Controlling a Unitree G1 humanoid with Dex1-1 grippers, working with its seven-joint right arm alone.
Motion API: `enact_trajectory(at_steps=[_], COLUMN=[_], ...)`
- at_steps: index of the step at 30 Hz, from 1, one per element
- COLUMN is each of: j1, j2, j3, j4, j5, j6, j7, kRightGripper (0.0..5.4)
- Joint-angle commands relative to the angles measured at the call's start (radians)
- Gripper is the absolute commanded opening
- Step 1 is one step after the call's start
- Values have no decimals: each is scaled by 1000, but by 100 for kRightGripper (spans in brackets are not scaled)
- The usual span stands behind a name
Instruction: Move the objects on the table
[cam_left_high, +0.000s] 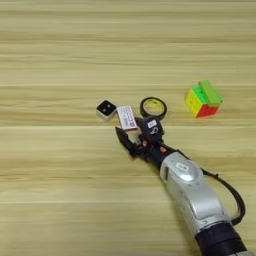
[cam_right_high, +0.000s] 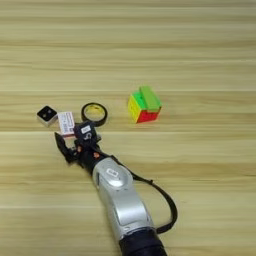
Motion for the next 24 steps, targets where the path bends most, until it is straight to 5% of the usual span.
enact_trajectory(at_steps=[1, 7, 24], j1=[-43, -45, -37], j2=[8, 9, -4], j3=[-7, -9, -34], j4=[-39, -35, -108], j5=[-1, -1, 0], j6=[-20, -21, -26], j7=[-9, -9, -18], kRightGripper=[273, 212, 208])
